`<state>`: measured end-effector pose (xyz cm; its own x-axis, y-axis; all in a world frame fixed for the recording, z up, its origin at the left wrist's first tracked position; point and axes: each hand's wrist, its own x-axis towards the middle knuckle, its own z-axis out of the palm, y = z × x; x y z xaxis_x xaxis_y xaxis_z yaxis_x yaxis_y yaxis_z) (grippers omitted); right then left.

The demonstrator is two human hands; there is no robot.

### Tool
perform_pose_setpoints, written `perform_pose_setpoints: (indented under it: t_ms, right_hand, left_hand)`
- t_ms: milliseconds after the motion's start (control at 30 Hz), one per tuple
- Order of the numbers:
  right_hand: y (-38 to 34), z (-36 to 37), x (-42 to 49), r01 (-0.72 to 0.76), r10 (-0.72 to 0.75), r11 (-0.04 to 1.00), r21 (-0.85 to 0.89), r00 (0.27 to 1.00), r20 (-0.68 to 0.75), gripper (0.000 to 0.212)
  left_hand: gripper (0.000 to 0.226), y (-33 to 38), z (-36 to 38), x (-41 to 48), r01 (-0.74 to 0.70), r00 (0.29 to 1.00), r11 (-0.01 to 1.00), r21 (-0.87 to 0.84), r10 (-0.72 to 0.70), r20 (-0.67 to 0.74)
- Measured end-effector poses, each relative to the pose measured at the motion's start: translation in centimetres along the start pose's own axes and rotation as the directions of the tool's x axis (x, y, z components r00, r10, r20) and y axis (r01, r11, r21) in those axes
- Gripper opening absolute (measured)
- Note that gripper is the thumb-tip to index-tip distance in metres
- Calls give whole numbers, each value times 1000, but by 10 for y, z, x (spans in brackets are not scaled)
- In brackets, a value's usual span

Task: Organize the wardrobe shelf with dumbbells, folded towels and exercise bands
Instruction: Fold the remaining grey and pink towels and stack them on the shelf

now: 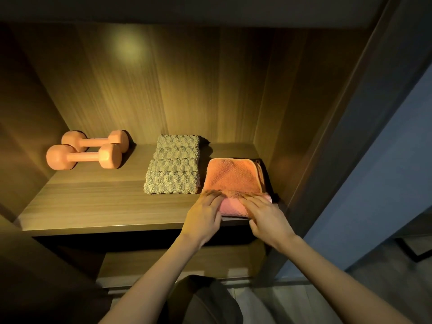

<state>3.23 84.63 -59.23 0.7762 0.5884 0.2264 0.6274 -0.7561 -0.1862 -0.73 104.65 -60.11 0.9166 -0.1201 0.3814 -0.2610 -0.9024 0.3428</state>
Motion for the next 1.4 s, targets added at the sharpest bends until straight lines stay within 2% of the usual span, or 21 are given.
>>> perform_pose_setpoints:
  t_ms: [200, 300, 400, 500, 600, 733, 800, 867, 967, 1067, 1100, 1167, 1200, 1267, 1333, 1400]
  right_hand:
    - [3, -4, -13, 85, -86, 996, 27, 996, 24, 67]
    - [3, -4, -24, 113, -112, 993, 17, 993, -30, 62]
    - [3, -8, -30, 137, -136, 990, 26, 990, -42, 59]
    - [7, -15, -33, 116, -117, 991, 73, 993, 16, 58]
    - [11, -25, -33, -26, 2, 973, 229, 994, 105, 46]
    - [16, -25, -28, -178, 126, 900, 397, 980, 154, 39]
    - [15, -23, -24, -216, 173, 863, 456, 976, 133, 38]
    - [14, -22, -20, -249, 224, 840, 482, 968, 110, 39]
    - [12, -16, -12, -290, 303, 842, 454, 952, 46, 41]
    - [3, -11, -3, -341, 374, 868, 362, 927, -23, 36]
    - [0, -11, -1, -348, 375, 896, 275, 925, -53, 37]
    - [-5, -14, 2, -289, 293, 956, 44, 949, -121, 44]
    - [-7, -15, 3, -219, 213, 975, -26, 966, -147, 47]
    - [-8, -13, 3, -76, 69, 997, -30, 980, -187, 49]
    - [-9, -9, 2, -51, 51, 999, 7, 991, -127, 51]
    - [-5, -1, 2, -75, 74, 997, -17, 997, -34, 55]
  left_hand:
    - [60, -3, -8, -24, -126, 991, 992, -18, 126, 45]
    - [56, -5, -15, -39, -190, 982, 981, -22, 190, -3]
    - [53, -7, -21, -46, -182, 983, 983, -36, 183, 12]
    - [54, -11, -28, -46, -83, 989, 987, -138, 98, 109]
    - [45, -13, -35, -38, 62, 985, 964, -257, -17, 174]
    - [27, -10, -37, -27, 266, 951, 865, -426, -164, 262]
    - [30, -7, -34, -20, 370, 924, 795, -481, -261, 280]
    - [36, -6, -29, -12, 457, 889, 736, -500, -365, 276]
    - [49, -6, -20, 0, 553, 831, 716, -426, -510, 222]
    - [44, -1, -15, 6, 559, 816, 725, -402, -566, 113]
    - [40, 2, -14, 8, 546, 824, 754, -365, -562, 72]
    - [38, 5, -13, 9, 503, 856, 849, -160, -515, -39]
    - [37, 6, -13, 9, 447, 887, 893, -42, -449, -104]
    - [40, 7, -14, 11, 239, 964, 953, 187, -209, -165]
    - [40, 7, -12, 13, 17, 996, 956, 293, 10, -93]
    - [46, 6, -9, 14, -9, 1000, 979, 202, 7, 9]
